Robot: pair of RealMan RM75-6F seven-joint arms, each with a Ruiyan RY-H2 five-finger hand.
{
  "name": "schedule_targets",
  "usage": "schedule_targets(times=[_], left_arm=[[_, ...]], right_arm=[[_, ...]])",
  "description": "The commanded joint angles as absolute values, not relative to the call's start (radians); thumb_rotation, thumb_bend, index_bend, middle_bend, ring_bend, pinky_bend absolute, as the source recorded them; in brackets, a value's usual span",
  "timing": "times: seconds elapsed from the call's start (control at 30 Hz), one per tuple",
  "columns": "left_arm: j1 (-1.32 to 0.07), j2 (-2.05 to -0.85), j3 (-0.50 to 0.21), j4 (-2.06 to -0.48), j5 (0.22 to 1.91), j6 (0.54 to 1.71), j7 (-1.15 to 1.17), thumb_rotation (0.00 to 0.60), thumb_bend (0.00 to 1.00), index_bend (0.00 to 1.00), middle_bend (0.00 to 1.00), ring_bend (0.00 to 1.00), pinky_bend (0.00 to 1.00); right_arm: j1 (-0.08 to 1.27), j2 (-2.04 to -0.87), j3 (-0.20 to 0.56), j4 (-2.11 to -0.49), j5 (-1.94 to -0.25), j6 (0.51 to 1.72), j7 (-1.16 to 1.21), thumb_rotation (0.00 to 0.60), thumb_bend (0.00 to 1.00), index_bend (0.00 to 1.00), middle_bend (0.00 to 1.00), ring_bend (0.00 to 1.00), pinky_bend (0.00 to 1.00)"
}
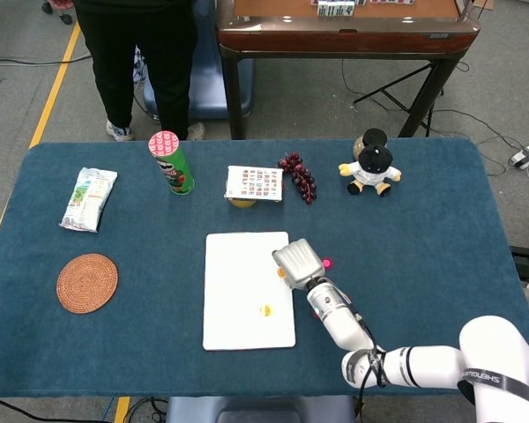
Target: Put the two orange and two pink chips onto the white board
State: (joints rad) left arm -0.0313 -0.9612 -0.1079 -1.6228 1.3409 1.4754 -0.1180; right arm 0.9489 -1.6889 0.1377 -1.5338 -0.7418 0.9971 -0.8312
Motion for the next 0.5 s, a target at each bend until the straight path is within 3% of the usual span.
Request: schedule_targets(times=[0.03, 0.27, 0.5], left_arm=[[-0.032, -0.958, -0.109, -1.622, 1.336, 1.469, -0.122, 0.6, 0.32, 0.44, 0.48, 0.45, 0.59], [-0.032, -0.957, -0.112, -1.617, 1.33, 1.466, -0.133, 0.6, 0.32, 0.44, 0.48, 0.45, 0.59], [-0.032, -0.958, -0.113, -1.615, 1.331, 1.468, -0.135, 0.6, 0.32, 0.44, 0.48, 0.45, 0.59]], right_arm=[[0.969, -1.715, 0.152, -1.516, -0.722, 0.979, -0.834, 0.6, 0.29, 0.52, 1.0, 1.0, 1.0], [0.999, -1.768, 0.16, -1.475, -0.701, 0.958, -0.835, 0.6, 0.27, 0.51, 1.0, 1.0, 1.0], [1.003, -1.783, 0.169, -1.467, -0.705, 0.959, -0.805, 0.6, 0.11, 0.27, 1.0, 1.0, 1.0]])
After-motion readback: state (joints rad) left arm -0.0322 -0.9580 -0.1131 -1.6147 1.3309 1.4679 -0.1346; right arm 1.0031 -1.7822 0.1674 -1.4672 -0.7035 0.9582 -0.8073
